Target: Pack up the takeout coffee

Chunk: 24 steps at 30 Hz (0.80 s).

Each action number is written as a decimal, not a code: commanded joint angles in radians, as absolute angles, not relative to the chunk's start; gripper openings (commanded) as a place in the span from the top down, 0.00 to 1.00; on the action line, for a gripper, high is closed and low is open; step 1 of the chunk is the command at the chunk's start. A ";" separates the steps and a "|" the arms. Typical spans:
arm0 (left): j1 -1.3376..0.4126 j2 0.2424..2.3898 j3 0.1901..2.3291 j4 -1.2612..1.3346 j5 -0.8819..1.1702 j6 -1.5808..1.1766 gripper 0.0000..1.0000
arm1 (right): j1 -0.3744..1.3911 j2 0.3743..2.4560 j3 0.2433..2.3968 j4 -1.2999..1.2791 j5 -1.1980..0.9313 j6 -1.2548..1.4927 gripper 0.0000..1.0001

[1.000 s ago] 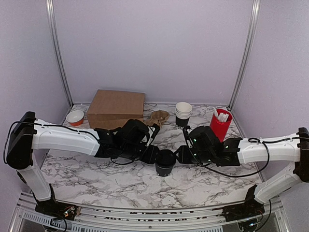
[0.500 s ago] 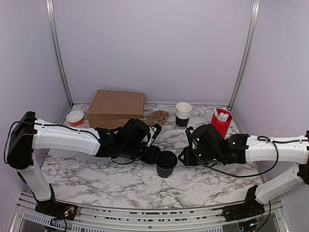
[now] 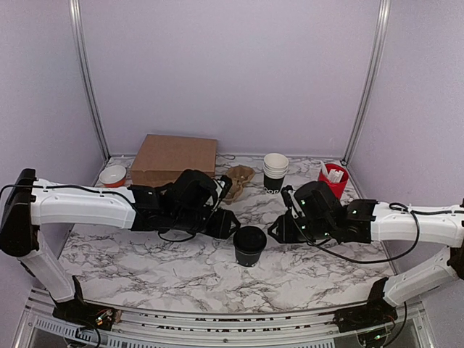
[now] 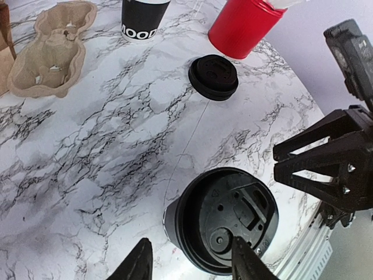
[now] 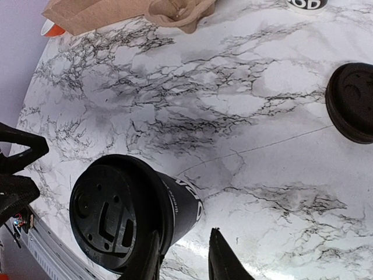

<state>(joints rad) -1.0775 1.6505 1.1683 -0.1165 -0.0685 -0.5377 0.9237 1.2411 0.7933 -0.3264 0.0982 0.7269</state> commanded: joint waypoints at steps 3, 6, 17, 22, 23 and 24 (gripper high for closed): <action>-1.063 1.606 1.098 -0.143 -0.048 -0.662 0.57 | 0.911 1.224 0.756 -0.247 0.042 0.722 0.72; -1.063 1.629 1.089 -0.122 -0.016 -0.684 0.58 | 0.906 1.231 0.749 -0.232 0.031 0.723 0.72; -1.056 1.697 1.106 -0.071 0.041 -0.707 0.60 | 0.896 1.226 0.733 -0.225 0.025 0.726 0.72; -1.055 1.708 1.106 -0.071 0.042 -0.704 0.60 | 0.894 1.241 0.730 -0.206 0.008 0.727 0.72; -1.055 1.711 1.105 -0.072 0.042 -0.703 0.60 | 0.894 1.248 0.730 -0.202 0.005 0.725 0.72; -1.054 1.715 1.103 -0.072 0.040 -0.704 0.60 | 0.894 1.254 0.729 -0.197 -0.001 0.724 0.72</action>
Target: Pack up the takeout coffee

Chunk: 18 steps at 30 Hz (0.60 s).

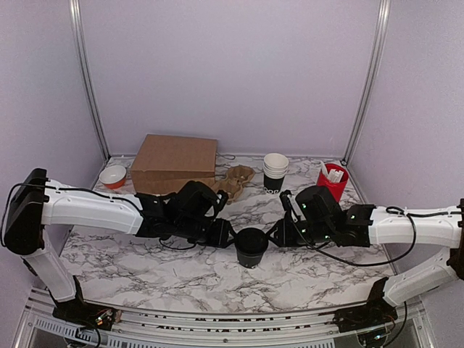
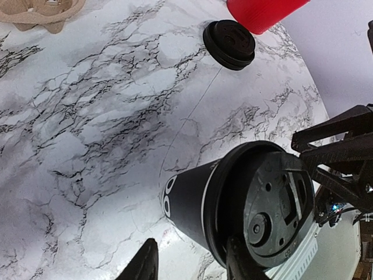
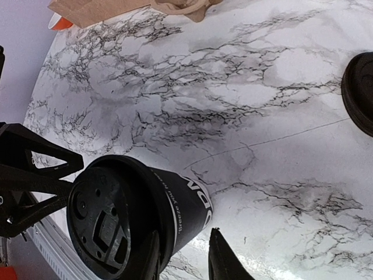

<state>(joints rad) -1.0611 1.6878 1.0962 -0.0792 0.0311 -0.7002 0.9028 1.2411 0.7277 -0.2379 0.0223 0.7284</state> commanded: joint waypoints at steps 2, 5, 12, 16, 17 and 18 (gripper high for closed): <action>-1.054 1.721 1.099 -0.073 0.037 -0.705 0.60 | 0.895 1.271 0.726 -0.188 -0.019 0.726 0.73; -1.054 1.733 1.094 -0.076 0.035 -0.706 0.60 | 0.903 1.290 0.718 -0.178 -0.031 0.731 0.73; -1.055 1.778 1.078 -0.090 0.029 -0.700 0.60 | 0.934 1.302 0.665 -0.184 -0.002 0.761 0.74; -1.060 1.787 1.036 -0.076 0.026 -0.709 0.60 | 0.969 1.303 0.602 -0.161 0.019 0.802 0.74; -1.062 1.788 1.024 -0.073 0.026 -0.712 0.60 | 0.978 1.304 0.586 -0.152 0.022 0.813 0.74; -1.063 1.789 1.014 -0.069 0.024 -0.714 0.60 | 0.985 1.304 0.573 -0.142 0.023 0.824 0.74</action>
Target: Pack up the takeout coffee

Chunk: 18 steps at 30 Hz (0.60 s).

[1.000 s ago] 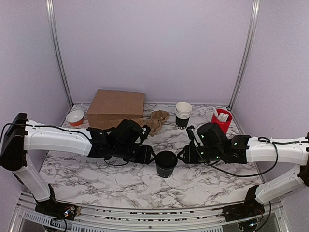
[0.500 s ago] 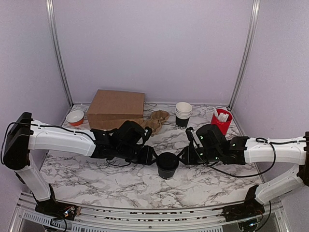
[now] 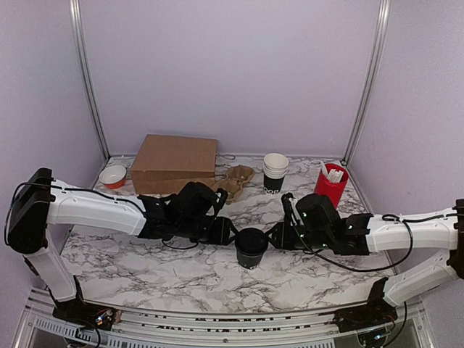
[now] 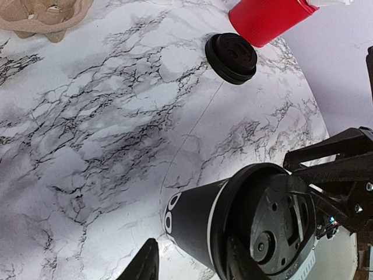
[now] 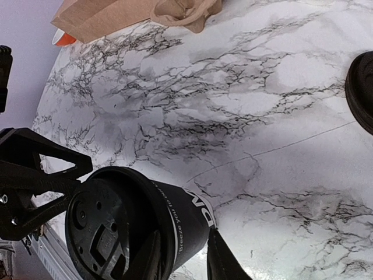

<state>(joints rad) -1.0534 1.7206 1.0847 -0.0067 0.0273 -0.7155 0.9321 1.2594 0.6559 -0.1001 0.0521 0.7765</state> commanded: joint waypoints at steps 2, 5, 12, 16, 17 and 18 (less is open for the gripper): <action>-1.066 1.791 0.998 -0.061 0.022 -0.717 0.60 | 1.000 1.304 0.557 -0.133 0.032 0.843 0.74; -1.070 1.785 0.988 -0.055 0.020 -0.719 0.60 | 1.009 1.296 0.557 -0.142 0.050 0.854 0.74; -1.068 1.736 1.056 -0.090 -0.008 -0.688 0.60 | 1.009 1.255 0.660 -0.248 0.135 0.830 0.74; -1.065 1.705 1.130 -0.130 -0.028 -0.664 0.60 | 1.009 1.235 0.725 -0.304 0.196 0.810 0.73; -1.064 1.695 1.148 -0.140 -0.033 -0.657 0.60 | 1.010 1.230 0.739 -0.316 0.209 0.803 0.72; -1.062 1.687 1.163 -0.149 -0.042 -0.650 0.60 | 1.008 1.224 0.757 -0.329 0.221 0.798 0.71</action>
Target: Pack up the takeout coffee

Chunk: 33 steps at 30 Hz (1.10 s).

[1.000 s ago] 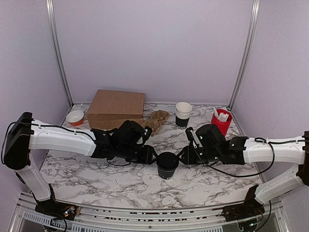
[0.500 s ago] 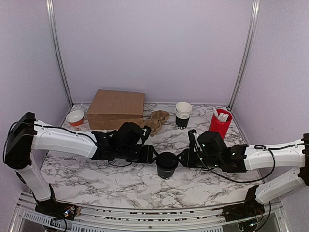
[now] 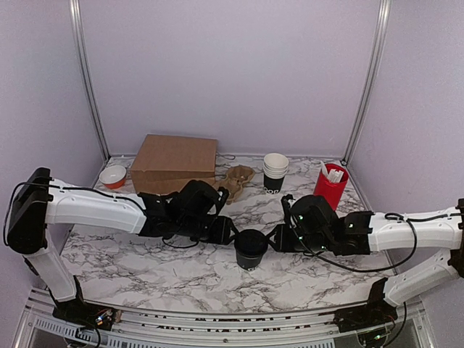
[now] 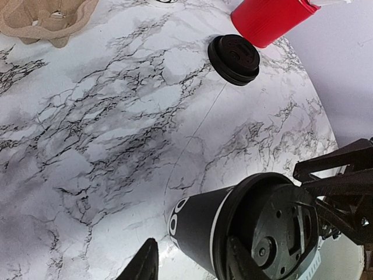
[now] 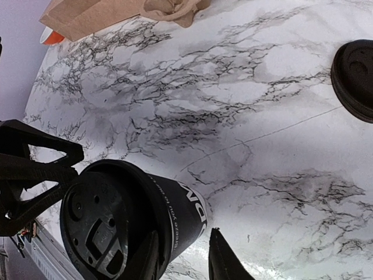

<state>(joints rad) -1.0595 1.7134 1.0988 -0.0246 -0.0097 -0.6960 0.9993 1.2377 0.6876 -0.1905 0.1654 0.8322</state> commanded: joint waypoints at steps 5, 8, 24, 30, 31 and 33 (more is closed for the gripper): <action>-1.047 1.632 1.205 -0.184 -0.067 -0.622 0.59 | 1.003 1.198 0.811 -0.376 0.266 0.768 0.68; -1.036 1.575 1.189 -0.192 -0.083 -0.610 0.58 | 1.003 1.179 0.834 -0.397 0.280 0.736 0.65; -1.005 1.258 0.931 -0.125 -0.182 -0.580 0.44 | 1.143 1.438 1.132 -0.576 0.248 0.443 0.17; -0.996 1.124 0.888 -0.140 -0.224 -0.505 0.10 | 1.144 1.470 1.164 -0.622 0.258 0.384 0.15; -0.989 1.104 0.886 -0.152 -0.235 -0.494 0.05 | 1.144 1.474 1.168 -0.632 0.261 0.378 0.15; -0.976 1.069 0.885 -0.179 -0.254 -0.469 0.01 | 1.145 1.483 1.174 -0.643 0.264 0.371 0.15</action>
<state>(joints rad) -1.0000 1.1419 0.8913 -0.1490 -0.1986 -0.5358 1.1400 1.4734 1.1172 -0.5900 0.2398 0.4171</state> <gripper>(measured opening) 0.968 0.852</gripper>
